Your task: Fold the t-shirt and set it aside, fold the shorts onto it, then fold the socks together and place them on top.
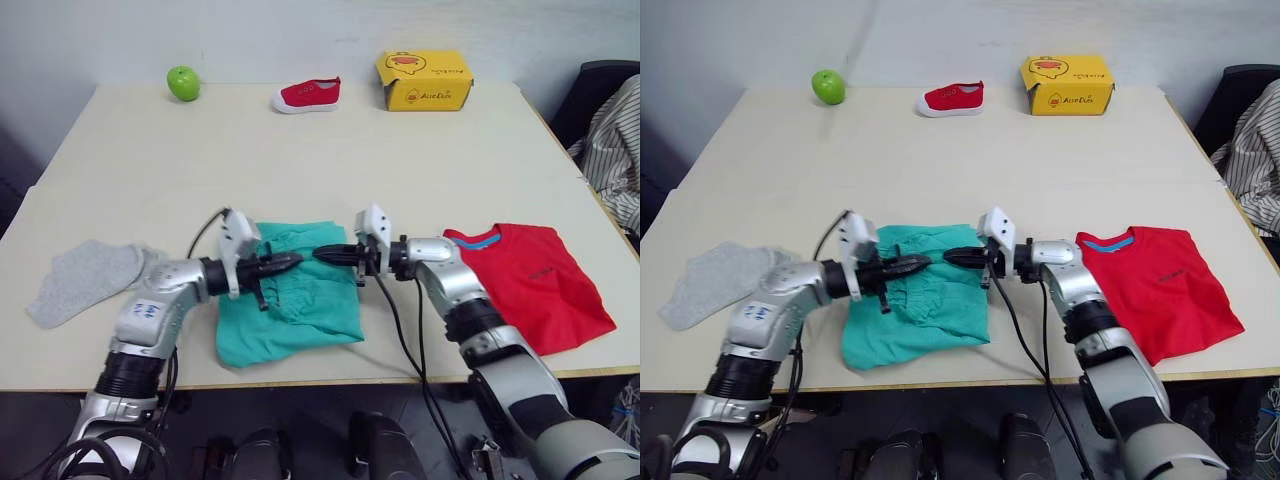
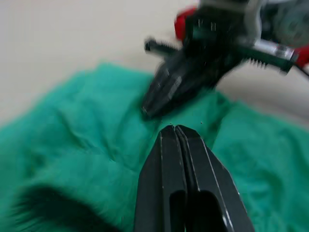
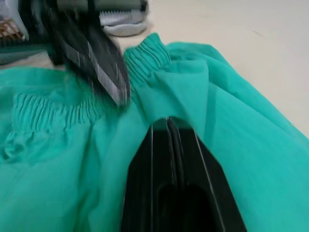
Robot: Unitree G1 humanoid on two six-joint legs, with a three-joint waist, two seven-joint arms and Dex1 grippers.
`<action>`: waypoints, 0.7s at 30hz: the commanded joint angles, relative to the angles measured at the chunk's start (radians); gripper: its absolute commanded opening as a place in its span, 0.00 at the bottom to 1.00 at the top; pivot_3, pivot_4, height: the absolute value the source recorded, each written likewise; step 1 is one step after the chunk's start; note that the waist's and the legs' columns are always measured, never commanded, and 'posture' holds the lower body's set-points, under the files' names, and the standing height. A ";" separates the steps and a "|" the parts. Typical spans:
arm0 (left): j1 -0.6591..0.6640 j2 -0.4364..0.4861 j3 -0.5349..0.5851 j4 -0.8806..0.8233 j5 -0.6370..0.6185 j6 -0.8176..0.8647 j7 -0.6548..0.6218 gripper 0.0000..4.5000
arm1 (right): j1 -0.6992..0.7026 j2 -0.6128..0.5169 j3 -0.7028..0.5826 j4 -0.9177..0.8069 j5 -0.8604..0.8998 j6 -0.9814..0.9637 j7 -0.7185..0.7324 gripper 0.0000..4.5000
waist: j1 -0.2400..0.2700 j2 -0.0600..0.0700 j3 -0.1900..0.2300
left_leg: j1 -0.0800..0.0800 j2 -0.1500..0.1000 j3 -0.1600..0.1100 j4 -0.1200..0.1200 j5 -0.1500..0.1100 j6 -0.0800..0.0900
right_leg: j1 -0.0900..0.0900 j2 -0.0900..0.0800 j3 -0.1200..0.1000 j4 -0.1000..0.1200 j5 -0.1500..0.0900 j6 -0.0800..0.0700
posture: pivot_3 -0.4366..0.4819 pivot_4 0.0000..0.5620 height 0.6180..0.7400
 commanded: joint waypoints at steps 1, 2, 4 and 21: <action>0.047 0.019 0.011 -0.023 0.032 -0.017 0.019 0.00 | -0.069 0.023 -0.035 0.143 -0.048 -0.098 -0.035 0.01 | -0.002 0.001 0.001 | 0.000 0.000 0.000 0.000 0.000 0.000 | 0.000 0.000 0.000 0.000 0.000 0.000 | 0.48 0.27 1.00; 0.062 0.015 0.014 -0.027 0.037 -0.018 0.030 0.00 | -0.085 0.033 -0.043 0.179 -0.057 -0.109 -0.053 0.01 | -0.002 0.002 0.001 | 0.000 0.000 0.000 0.000 0.000 0.000 | 0.000 0.000 0.000 0.000 0.000 0.000 | 0.48 0.27 1.00; 0.109 0.020 -0.006 -0.050 0.064 -0.039 0.036 0.00 | -0.117 0.052 -0.069 0.251 -0.074 -0.122 -0.127 0.01 | -0.004 0.002 0.001 | 0.001 0.002 0.000 0.000 0.000 0.000 | 0.000 -0.001 0.001 0.001 0.000 0.000 | 0.48 0.27 1.00; 0.026 -0.027 0.113 -0.059 -0.041 -0.071 0.053 0.00 | 0.115 0.017 -0.179 -0.179 0.067 0.020 0.200 0.01 | 0.007 0.003 0.002 | 0.002 0.003 -0.002 0.000 0.001 0.000 | 0.002 -0.003 0.001 0.002 0.000 -0.001 | 0.48 0.27 1.00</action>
